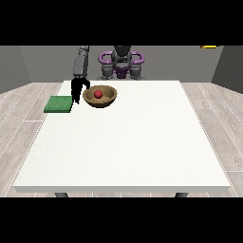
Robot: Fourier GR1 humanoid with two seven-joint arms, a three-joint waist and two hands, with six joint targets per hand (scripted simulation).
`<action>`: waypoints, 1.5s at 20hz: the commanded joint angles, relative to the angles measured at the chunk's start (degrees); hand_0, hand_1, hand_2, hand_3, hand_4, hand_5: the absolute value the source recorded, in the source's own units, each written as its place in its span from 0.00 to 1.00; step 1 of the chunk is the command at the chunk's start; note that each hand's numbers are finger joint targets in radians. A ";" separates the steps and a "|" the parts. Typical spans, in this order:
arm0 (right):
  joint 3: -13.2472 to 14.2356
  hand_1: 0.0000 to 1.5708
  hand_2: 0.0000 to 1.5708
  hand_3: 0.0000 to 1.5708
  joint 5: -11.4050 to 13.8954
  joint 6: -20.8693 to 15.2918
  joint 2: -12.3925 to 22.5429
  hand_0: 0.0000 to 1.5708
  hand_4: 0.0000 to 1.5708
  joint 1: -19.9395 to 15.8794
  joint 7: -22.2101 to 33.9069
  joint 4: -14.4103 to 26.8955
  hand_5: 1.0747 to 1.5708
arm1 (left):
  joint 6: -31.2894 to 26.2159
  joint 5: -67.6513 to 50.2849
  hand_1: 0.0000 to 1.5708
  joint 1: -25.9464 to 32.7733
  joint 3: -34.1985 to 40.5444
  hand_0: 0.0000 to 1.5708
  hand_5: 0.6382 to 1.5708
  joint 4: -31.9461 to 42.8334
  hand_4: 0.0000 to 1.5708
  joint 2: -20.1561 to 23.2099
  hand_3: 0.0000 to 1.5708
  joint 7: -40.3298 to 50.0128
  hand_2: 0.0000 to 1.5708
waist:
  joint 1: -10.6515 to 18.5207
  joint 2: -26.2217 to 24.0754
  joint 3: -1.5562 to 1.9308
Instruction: Pick the cup and pour the ball into the bowl, then pick the bowl and place it on the pad
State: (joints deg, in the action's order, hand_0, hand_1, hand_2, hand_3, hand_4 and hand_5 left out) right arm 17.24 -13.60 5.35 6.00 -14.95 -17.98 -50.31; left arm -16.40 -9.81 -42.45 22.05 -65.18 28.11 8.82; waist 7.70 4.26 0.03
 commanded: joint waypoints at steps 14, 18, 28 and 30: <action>-1.02 0.00 0.00 0.00 1.44 -1.33 -1.17 0.00 0.29 -9.42 -10.58 14.49 0.95 | -2.94 -6.45 0.00 3.16 3.81 0.00 0.97 -4.10 0.65 6.46 0.00 -0.07 0.00 | -1.11 5.68 0.01; -0.49 0.00 0.00 0.00 1.19 -2.67 -2.12 0.00 0.29 -10.33 -12.70 15.79 0.96 | -5.49 -9.42 0.00 0.76 5.14 0.00 0.96 -4.09 0.65 9.84 0.00 2.32 0.00 | 0.21 7.03 0.03; 0.49 1.00 1.00 1.00 5.29 -13.78 5.09 1.00 0.60 -4.86 -5.28 18.54 0.80 | -5.66 -11.04 0.00 1.04 5.26 0.00 0.96 -5.92 0.65 9.64 0.00 2.80 0.00 | 2.51 8.89 -0.03; 0.04 1.00 1.00 1.00 6.09 -15.21 5.21 1.00 0.58 -2.71 -6.63 17.29 0.85 | -5.48 -11.15 0.00 1.78 5.87 0.00 0.95 -5.47 0.68 9.07 0.00 1.41 0.00 | 1.98 10.41 -0.10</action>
State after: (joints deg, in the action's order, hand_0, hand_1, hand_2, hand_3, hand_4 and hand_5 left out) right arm 17.31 -10.62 -5.23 7.76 -20.93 -30.68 -39.33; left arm -21.60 -20.04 -40.78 27.49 -70.30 37.58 10.70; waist 9.08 10.40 -2.12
